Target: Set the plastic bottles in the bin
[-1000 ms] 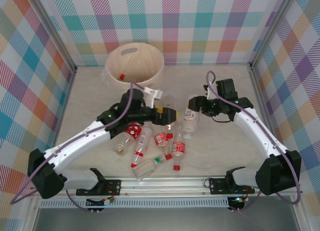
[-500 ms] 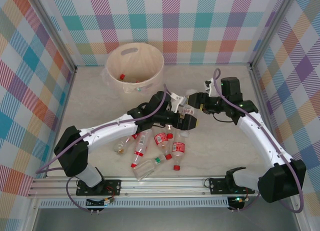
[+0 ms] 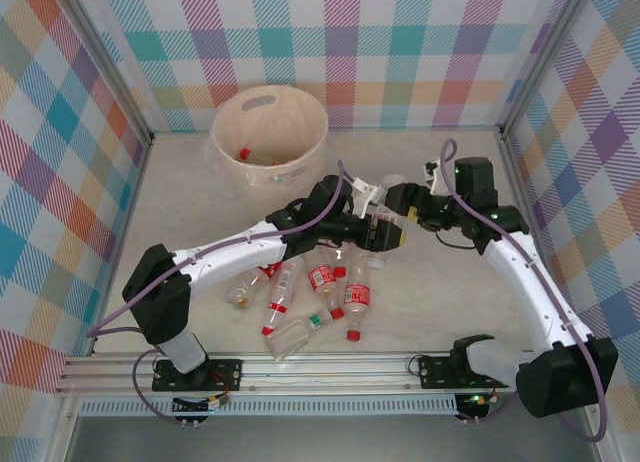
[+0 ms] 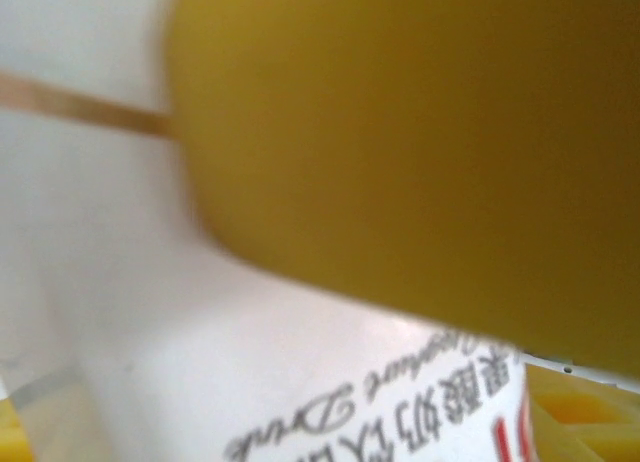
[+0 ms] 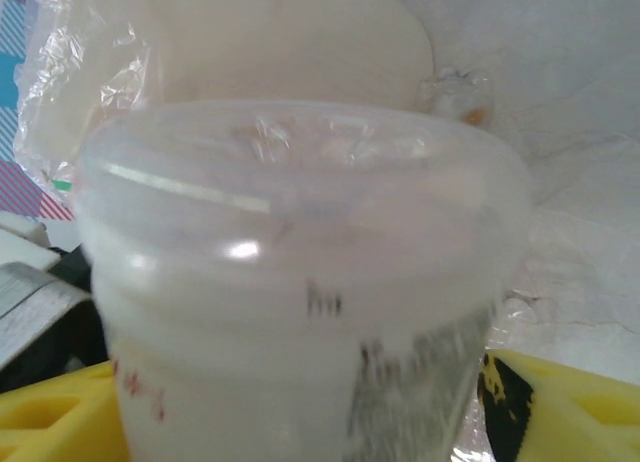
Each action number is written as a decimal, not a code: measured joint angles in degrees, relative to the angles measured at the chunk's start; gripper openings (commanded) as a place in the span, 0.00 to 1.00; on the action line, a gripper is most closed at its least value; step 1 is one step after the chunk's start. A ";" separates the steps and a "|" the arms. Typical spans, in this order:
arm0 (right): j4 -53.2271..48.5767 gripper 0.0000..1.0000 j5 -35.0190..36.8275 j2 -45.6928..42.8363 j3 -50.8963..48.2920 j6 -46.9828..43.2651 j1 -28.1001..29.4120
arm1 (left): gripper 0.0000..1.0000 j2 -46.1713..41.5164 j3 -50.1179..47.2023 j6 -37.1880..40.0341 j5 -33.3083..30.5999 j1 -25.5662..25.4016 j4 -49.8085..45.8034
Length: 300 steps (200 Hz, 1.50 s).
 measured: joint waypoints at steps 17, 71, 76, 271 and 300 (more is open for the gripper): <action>-2.03 0.89 -0.07 -2.64 -0.24 -0.46 -1.55 | 0.60 0.50 0.63 0.02 -0.50 0.02 -0.44; -11.93 0.93 1.70 -11.74 0.83 -5.70 -10.43 | 0.57 0.57 2.91 1.01 -2.82 1.16 -4.85; -12.57 0.93 2.16 -12.52 0.83 -6.14 -11.04 | 0.57 0.57 3.37 1.16 -3.06 1.36 -5.57; -11.76 0.92 -0.87 -18.18 -17.42 -6.82 -11.52 | 0.18 -1.18 37.07 17.07 -14.67 33.55 -37.00; -12.96 0.92 -0.92 -20.02 -17.55 -6.23 -11.54 | 0.16 2.08 39.56 21.59 -17.31 36.06 -41.44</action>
